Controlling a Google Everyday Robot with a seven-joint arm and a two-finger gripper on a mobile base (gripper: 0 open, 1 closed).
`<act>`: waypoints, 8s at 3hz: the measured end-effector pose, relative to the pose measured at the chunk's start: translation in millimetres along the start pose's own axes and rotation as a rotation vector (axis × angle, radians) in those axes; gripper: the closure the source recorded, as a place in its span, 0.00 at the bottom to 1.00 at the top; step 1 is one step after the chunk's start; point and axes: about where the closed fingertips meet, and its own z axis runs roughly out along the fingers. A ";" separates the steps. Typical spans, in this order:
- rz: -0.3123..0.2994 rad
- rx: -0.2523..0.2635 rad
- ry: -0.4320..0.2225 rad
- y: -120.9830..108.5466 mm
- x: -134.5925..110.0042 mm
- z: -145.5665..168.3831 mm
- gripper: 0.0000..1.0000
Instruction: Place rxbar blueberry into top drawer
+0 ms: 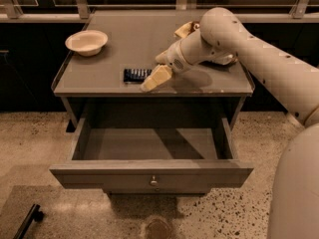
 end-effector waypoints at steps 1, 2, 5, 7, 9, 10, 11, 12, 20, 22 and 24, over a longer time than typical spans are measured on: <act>0.000 0.000 0.000 0.0 -0.3 -0.2 1.00; 0.000 0.000 0.000 -1.0 -9.8 -8.4 1.00; 0.016 0.097 -0.043 12.3 -32.4 -55.9 1.00; 0.053 0.411 -0.145 94.9 -83.1 -168.1 1.00; 0.232 0.521 -0.127 154.9 12.2 -168.8 1.00; 0.305 0.529 -0.096 163.5 60.8 -160.6 1.00; 0.367 0.527 -0.080 162.9 98.6 -153.8 1.00; 0.414 0.517 -0.062 155.3 128.0 -146.8 1.00; 0.639 0.414 -0.107 87.6 259.7 -92.5 0.58; 0.638 0.414 -0.107 87.6 259.7 -92.4 0.12; 0.638 0.414 -0.107 87.6 259.7 -92.4 0.00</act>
Offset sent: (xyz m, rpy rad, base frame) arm 0.0004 0.0043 0.0078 -0.0112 0.0020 0.0215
